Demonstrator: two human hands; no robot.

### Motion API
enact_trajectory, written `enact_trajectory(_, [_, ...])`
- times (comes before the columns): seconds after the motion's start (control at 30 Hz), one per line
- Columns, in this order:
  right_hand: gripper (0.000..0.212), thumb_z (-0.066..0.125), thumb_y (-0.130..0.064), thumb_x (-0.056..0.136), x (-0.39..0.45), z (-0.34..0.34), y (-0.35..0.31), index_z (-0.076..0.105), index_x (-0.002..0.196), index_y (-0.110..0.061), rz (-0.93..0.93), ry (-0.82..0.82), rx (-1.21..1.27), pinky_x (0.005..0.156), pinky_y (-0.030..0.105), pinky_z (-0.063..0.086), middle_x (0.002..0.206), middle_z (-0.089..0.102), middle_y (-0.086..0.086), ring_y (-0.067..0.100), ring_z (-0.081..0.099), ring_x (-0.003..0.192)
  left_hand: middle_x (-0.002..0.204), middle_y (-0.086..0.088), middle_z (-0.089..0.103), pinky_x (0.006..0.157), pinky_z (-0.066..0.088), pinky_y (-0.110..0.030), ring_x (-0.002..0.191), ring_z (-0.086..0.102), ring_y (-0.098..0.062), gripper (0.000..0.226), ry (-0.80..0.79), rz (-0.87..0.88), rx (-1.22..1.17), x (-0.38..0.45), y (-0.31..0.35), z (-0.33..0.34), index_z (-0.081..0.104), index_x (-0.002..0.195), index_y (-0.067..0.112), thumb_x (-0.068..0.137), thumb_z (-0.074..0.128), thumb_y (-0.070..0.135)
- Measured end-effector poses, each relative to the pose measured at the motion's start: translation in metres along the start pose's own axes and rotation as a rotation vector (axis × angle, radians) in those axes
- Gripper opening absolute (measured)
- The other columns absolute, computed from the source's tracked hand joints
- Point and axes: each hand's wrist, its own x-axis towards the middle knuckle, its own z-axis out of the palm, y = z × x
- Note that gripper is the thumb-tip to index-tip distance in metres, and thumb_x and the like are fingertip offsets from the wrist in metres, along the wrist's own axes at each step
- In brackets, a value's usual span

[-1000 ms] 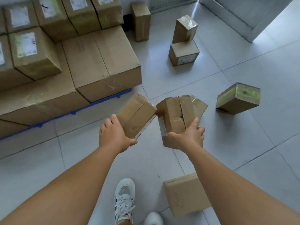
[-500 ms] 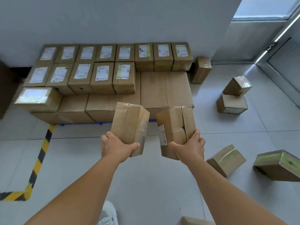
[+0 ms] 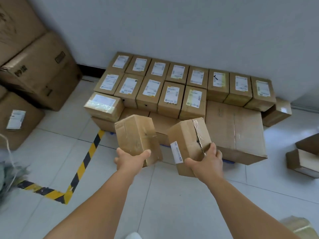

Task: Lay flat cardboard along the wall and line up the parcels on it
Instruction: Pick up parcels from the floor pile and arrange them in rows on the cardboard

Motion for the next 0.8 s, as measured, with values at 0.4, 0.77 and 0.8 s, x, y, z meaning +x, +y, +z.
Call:
enact_trajectory(0.4, [0.091,0.071,-0.034,0.071,0.074,0.045,-0.078,0.021,0.146,-0.02,-0.085,-0.1,-0.16,0.1,0.042,0.038,0.141,0.029,0.004,0.028,0.029,0.133,0.147,-0.01,0.035,0.106,0.035,-0.05,0.13,0.038,-0.036,0.102,-0.036,-0.173,-0.328,0.107,0.017,-0.025,0.004,0.151,0.026,0.078,0.072,0.047])
enact_trajectory(0.77, [0.101,0.067,-0.048,0.057,0.191,0.071,-0.096,0.026,0.147,-0.027,-0.107,-0.35,-0.229,0.097,0.048,0.046,0.137,0.037,-0.003,0.023,0.042,0.126,0.143,-0.006,0.04,0.106,0.038,-0.049,0.127,0.043,-0.033,0.096,0.017,-0.292,-0.433,0.189,0.038,0.027,0.018,0.148,0.024,0.074,0.069,0.057])
enact_trajectory(0.8, [0.102,0.067,-0.049,0.054,0.202,0.073,-0.096,0.028,0.146,-0.028,-0.108,-0.365,-0.23,0.096,0.047,0.047,0.135,0.039,-0.004,0.023,0.044,0.124,0.143,-0.005,0.039,0.107,0.037,-0.047,0.127,0.043,-0.031,0.094,0.004,-0.29,-0.469,0.196,0.041,0.034,0.018,0.148,0.023,0.076,0.069,0.056])
